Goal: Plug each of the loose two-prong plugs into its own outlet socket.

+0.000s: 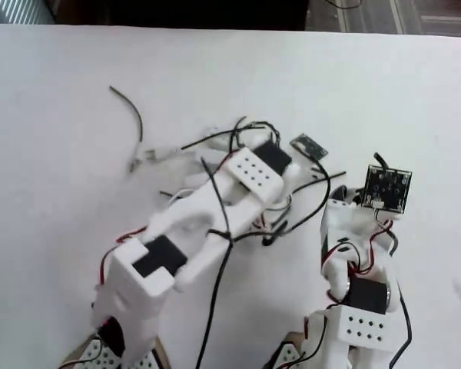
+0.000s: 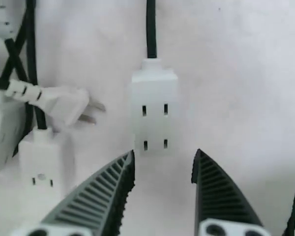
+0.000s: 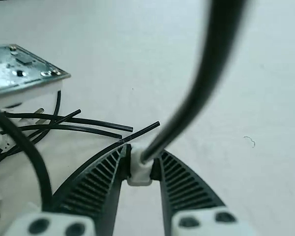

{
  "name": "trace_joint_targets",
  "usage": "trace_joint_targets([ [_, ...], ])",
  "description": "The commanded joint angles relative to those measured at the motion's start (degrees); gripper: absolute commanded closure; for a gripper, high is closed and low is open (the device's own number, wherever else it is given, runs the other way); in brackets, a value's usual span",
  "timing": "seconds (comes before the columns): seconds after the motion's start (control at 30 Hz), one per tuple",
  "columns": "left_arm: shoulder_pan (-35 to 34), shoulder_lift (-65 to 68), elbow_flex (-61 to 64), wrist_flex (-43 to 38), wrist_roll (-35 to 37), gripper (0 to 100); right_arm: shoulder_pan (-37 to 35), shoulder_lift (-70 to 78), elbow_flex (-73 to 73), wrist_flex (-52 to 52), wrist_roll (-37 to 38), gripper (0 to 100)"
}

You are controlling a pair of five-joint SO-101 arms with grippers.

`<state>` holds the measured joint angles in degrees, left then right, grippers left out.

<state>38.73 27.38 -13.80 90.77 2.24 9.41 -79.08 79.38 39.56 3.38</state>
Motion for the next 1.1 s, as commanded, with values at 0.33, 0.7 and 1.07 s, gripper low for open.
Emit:
trace_joint_targets([
  [0.33, 1.1, -0.48, 11.43, -14.24, -7.65, 79, 0.31, -0.57, -2.9, -1.36, -0.62, 97.9],
  [0.7, -2.15, -0.48, 11.34, -16.97, -22.68, 78, 0.31, -0.57, -2.81, -1.36, -0.62, 97.8],
  [1.07, -3.74, -0.48, 4.48, -11.96, -26.64, 77, 0.22, -0.57, -2.73, -1.36, -0.62, 97.8],
])
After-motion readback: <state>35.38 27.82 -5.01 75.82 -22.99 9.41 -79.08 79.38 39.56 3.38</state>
